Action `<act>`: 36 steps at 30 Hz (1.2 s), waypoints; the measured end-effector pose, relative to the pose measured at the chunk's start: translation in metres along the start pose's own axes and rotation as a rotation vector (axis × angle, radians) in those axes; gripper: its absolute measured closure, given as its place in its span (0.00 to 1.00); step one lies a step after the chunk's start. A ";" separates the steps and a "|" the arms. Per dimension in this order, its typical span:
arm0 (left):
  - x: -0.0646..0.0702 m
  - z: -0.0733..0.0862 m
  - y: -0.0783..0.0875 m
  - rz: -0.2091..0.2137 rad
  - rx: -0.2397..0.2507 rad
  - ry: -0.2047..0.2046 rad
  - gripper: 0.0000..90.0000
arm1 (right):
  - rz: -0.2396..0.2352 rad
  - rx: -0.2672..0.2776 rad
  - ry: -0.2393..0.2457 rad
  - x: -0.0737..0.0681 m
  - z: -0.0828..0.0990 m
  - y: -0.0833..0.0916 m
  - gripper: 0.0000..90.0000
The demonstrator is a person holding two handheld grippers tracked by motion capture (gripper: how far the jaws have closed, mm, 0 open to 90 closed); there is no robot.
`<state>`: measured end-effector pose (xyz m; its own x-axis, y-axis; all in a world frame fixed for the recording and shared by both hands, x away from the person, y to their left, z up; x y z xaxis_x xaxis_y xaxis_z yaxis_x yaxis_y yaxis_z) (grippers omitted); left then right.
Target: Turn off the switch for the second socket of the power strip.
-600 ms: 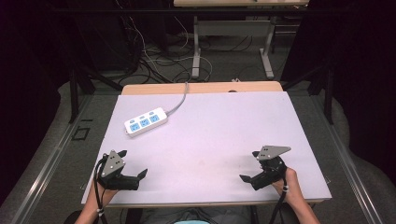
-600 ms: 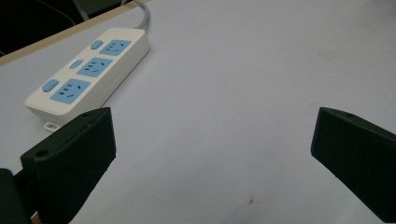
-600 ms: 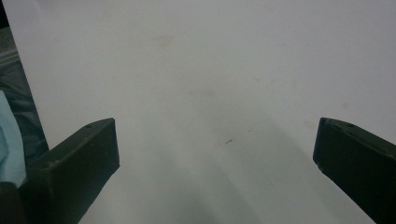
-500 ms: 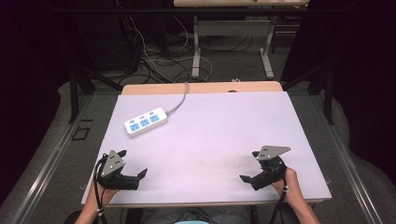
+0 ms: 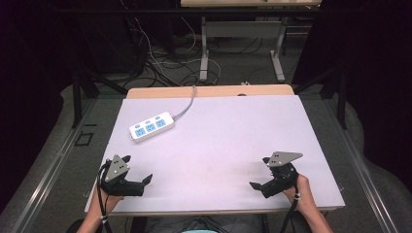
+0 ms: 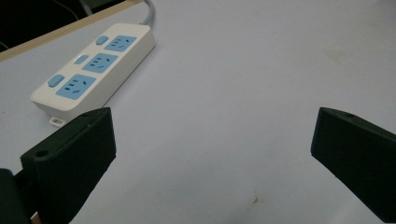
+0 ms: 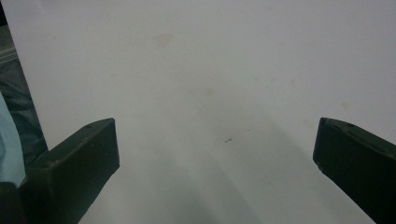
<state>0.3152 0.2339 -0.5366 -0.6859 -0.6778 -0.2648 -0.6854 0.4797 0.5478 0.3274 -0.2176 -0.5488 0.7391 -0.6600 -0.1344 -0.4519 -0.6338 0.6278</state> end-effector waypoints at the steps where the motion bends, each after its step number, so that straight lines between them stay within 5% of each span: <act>1: 0.000 0.000 0.000 -0.001 -0.001 -0.004 0.00 | -0.003 0.002 0.010 0.001 0.000 0.000 0.00; 36: -0.029 -0.008 -0.028 -0.024 -0.068 0.021 0.00 | 0.006 -0.016 0.018 0.001 0.000 -0.002 0.00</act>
<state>0.3563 0.2354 -0.5385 -0.6636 -0.7006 -0.2622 -0.6832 0.4248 0.5940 0.3292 -0.2171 -0.5500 0.7452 -0.6566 -0.1168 -0.4487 -0.6232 0.6406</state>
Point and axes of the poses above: each handheld gripper's, and its own axes: y roughly backward along the jaws, z roughly out of its underside, x roughly to its right, the point moved 4 cm from there along -y, roughly forward along the jaws, and after that the axes turned 10 degrees about -y, right-handed, at the moved point
